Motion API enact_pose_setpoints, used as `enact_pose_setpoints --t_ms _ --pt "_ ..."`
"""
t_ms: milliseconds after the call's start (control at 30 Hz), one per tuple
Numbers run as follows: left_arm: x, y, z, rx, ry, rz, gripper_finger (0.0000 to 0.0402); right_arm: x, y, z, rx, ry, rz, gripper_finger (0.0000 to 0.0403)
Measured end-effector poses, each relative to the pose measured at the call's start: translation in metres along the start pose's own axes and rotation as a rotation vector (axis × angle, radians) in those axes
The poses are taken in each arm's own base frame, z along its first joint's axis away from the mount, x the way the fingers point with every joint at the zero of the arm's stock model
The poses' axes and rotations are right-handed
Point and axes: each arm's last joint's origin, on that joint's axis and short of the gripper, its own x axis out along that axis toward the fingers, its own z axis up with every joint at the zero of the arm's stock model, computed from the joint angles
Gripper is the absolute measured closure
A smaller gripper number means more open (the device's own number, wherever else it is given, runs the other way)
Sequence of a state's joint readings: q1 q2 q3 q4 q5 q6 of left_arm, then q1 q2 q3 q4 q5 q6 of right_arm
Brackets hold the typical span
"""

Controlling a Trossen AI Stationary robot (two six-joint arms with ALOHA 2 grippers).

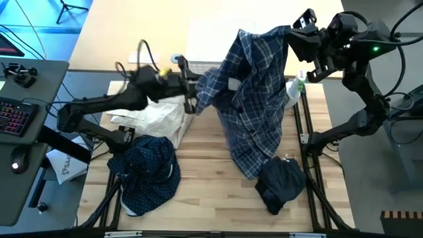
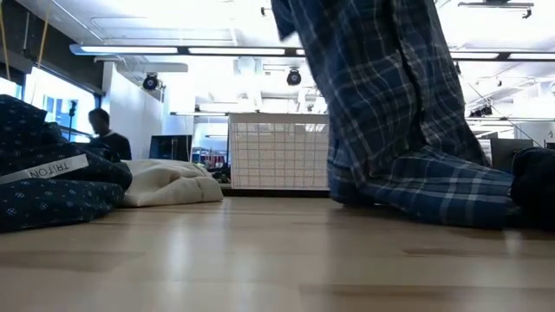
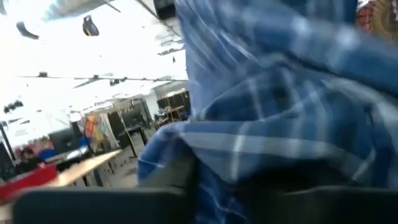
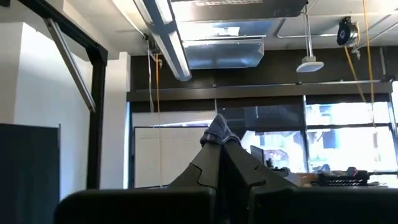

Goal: Fold Laundry from Bin
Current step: Fold the blue checkered long sleeve

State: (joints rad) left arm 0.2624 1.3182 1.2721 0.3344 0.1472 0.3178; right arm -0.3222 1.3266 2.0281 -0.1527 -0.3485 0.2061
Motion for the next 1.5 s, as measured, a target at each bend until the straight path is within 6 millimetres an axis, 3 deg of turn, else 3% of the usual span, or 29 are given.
enact_pose_setpoints --t_ms 67,267,333,433,567,667,833,933,1000,1133,1267,1333,1400,1500 --pt "-0.003 0.010 0.026 0.021 -0.023 0.015 0.0385 0.000 0.000 -0.001 0.017 0.012 -0.003 0.0403" --pt "-0.027 0.039 0.123 0.129 -0.055 0.044 0.0398 0.005 -0.005 -0.015 0.058 0.103 -0.032 0.0403" --pt "-0.035 0.047 0.144 0.136 0.006 0.087 0.0399 0.008 -0.011 -0.028 0.071 0.173 -0.113 0.0403" --pt "-0.043 0.057 0.158 0.138 0.157 0.207 0.0401 0.013 -0.023 -0.055 0.089 0.332 -0.311 0.0403" --pt "-0.040 0.067 0.150 0.164 0.308 0.346 0.0401 0.011 -0.034 -0.080 0.076 0.496 -0.523 0.0403" --pt "-0.031 0.073 0.139 0.179 0.357 0.389 0.0401 0.005 -0.029 -0.071 0.072 0.478 -0.525 0.0403" --pt "-0.005 0.078 0.122 0.257 0.355 0.402 0.0401 -0.005 0.008 -0.034 0.175 0.315 -0.179 0.0403" --pt "0.012 0.080 0.118 0.300 0.271 0.418 0.0401 0.007 0.036 -0.016 0.191 0.130 0.156 0.0403" --pt "0.022 0.083 0.116 0.309 0.207 0.434 0.0401 0.022 0.051 -0.017 0.159 0.019 0.331 0.0403" --pt "0.039 0.098 0.095 0.313 0.205 0.483 0.0401 0.062 0.056 -0.053 0.139 -0.025 0.416 0.0403" --pt "0.054 0.118 0.054 0.235 0.294 0.487 0.0401 0.095 0.033 -0.111 0.226 0.112 0.328 0.0397" --pt "0.058 0.125 0.041 0.220 0.325 0.481 0.0401 0.104 0.018 -0.131 0.316 0.166 0.286 0.0388" --pt "0.056 0.128 0.040 0.226 0.328 0.478 0.0401 0.109 0.006 -0.147 0.388 0.229 0.279 0.0371" --pt "0.046 0.127 0.056 0.252 0.295 0.455 0.0401 0.114 -0.007 -0.172 0.506 0.359 0.324 0.0327"
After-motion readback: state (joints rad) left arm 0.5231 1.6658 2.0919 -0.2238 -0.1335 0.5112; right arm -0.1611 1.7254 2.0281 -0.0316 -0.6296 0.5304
